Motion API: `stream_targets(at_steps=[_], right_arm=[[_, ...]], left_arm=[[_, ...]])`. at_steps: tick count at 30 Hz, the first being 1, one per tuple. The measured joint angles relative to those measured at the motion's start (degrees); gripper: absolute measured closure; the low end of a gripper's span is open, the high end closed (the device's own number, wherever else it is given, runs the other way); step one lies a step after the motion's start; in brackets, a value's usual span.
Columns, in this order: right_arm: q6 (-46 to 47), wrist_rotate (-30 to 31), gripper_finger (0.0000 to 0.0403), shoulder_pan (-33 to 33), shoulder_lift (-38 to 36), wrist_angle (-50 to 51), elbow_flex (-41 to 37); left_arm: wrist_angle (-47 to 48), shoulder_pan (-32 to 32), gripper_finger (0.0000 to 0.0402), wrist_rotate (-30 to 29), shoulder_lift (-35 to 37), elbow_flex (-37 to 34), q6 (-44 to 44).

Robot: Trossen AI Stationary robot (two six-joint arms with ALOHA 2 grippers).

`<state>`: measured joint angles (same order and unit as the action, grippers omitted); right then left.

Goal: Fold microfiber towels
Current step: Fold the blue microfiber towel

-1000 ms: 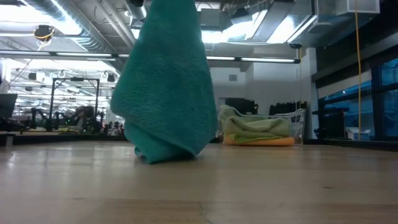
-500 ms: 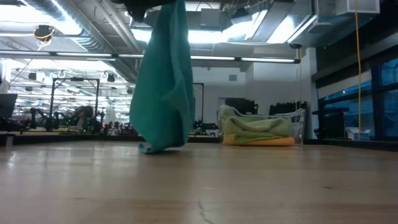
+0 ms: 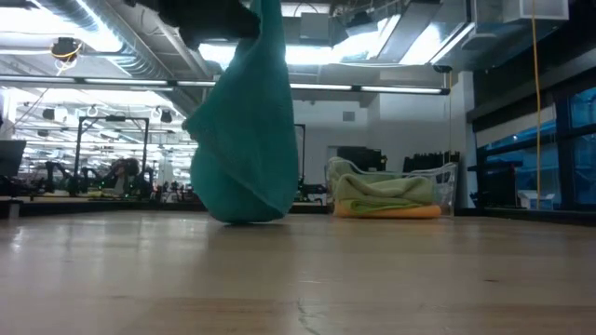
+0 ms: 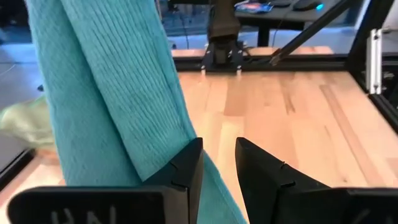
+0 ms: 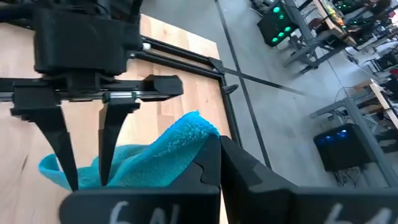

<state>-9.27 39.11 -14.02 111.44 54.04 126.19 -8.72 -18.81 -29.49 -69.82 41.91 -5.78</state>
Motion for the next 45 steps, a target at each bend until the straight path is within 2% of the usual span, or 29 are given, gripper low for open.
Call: stream_targets(at_steps=[12,16,20,25,33,45], right_arm=[[0.04,0.51,0.0402,0.04,-0.46,-1.59,0.43],[0.04,0.48,0.0402,0.04,-0.52,-1.5,0.46],[0.12,0.46,0.0402,0.04,-0.55,-0.39,0.46],[0.3,0.44,0.0402,0.02,-0.55,0.21,0.46],[-0.05,0.42,0.0402,-0.07,-0.57,-1.27,0.46],[-0.07,3.83,0.0402,-1.85,-2.48,-2.71,0.48]], left_arm=[[12.14,-0.31,0.0315,-8.15,0.02,0.0,-8.8],[16.74,-0.91,0.0315,-12.82,0.22,0.0,-8.36],[18.92,-1.2,0.0315,-14.49,1.58,0.0,-4.41],[21.92,-1.12,0.0315,-13.51,3.67,0.01,-2.34],[26.8,0.56,0.0315,-3.82,3.82,-0.02,-6.21],[33.95,0.81,0.0315,-3.0,3.41,-0.05,-10.64]])
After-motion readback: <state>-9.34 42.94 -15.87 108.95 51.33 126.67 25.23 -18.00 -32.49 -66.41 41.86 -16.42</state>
